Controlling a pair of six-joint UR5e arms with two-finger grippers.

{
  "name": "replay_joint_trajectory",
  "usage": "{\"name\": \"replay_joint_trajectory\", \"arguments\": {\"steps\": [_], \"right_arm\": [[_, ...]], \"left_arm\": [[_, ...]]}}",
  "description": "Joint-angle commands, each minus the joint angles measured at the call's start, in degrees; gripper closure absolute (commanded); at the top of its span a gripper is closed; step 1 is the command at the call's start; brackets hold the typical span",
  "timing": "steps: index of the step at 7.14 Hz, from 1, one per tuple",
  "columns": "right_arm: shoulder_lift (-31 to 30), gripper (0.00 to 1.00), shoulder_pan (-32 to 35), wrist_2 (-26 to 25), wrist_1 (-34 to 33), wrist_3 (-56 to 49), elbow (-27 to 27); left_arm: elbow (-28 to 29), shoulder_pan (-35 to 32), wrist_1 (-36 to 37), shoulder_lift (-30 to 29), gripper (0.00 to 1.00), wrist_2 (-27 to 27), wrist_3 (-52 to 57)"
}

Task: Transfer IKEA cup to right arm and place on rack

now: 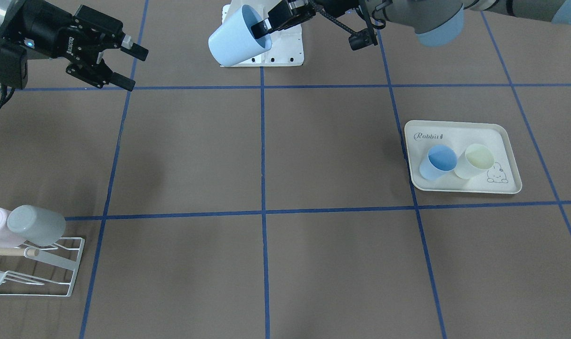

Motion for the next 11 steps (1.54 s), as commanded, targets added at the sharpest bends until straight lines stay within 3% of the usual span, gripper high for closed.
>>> {"name": "replay_joint_trajectory", "arguments": {"steps": [1,2,4,7,11], "right_arm": [[1.8,0.02,-4.4,-8.0,10.9,9.1,-0.1],[2.1,0.02,-5.7,-9.3,11.4,9.0,-0.1],[4.5,0.02,-7.7,-11.9,13.0,9.0,-0.3],[7.2,0.02,-9.8,-14.3,17.7,8.7,-3.7],[10.0,0.02,-10.7,-18.7,18.1,8.7,-5.8]], "left_arm": [[6.1,0.1,-16.4,0.2,1.0,5.6,-15.3],[8.9,0.0,-23.2,0.4,1.0,6.4,-18.4],[9.6,-0.1,-29.9,1.4,1.0,9.7,-33.6],[8.8,0.0,-30.5,1.7,1.0,9.7,-39.6],[7.7,0.6,-30.4,1.2,1.0,9.8,-42.5]]}}
